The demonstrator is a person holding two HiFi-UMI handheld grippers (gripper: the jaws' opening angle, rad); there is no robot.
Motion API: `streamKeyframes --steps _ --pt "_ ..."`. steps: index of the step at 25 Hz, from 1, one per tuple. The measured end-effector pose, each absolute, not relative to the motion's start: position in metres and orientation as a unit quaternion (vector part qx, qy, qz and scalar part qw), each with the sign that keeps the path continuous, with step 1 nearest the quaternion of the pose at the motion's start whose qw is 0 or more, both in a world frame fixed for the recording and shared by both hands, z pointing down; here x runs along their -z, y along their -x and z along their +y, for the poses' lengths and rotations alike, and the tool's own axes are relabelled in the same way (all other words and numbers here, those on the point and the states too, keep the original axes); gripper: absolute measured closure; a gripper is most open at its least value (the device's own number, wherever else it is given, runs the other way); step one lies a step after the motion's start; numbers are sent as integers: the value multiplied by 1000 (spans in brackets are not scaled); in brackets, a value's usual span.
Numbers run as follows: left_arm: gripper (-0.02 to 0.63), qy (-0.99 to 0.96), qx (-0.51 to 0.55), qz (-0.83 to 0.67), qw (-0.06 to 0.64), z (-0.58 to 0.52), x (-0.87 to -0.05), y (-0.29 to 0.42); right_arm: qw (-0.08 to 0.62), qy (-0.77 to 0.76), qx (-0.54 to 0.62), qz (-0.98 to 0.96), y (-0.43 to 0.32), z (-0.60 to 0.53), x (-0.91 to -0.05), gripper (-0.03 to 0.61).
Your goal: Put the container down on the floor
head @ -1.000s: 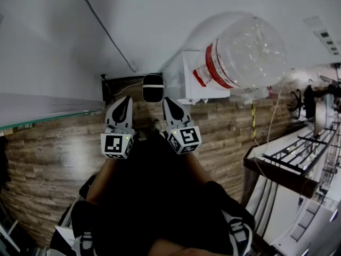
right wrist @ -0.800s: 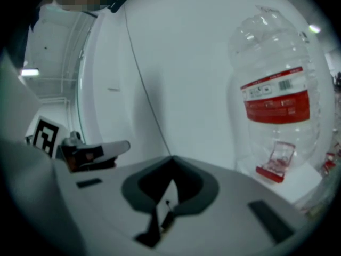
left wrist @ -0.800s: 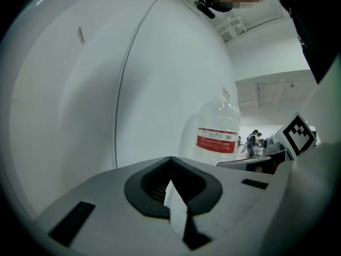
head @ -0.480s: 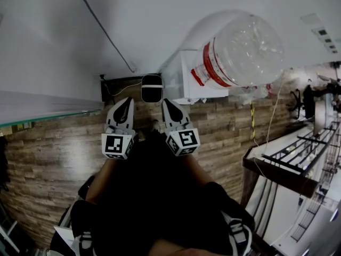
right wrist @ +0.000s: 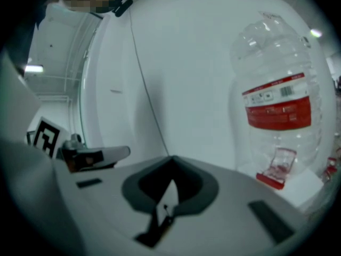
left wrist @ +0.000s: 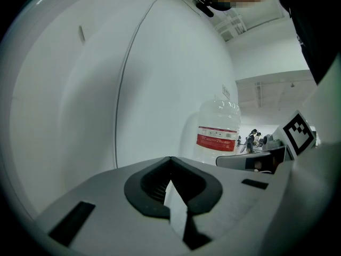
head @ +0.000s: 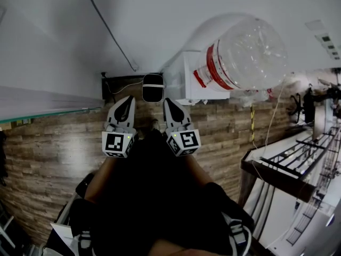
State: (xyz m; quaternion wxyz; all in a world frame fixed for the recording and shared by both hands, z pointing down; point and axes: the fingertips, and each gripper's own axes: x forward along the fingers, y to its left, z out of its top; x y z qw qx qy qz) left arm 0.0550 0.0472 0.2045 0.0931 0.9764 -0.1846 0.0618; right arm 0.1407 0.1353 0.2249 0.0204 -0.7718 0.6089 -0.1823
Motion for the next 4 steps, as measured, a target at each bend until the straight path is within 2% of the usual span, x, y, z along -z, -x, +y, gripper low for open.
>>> streamKeyframes --steps 4 --pt "583 -976 -67 -182 101 48 -208 -57 25 777 171 606 -145 136 -224 546"
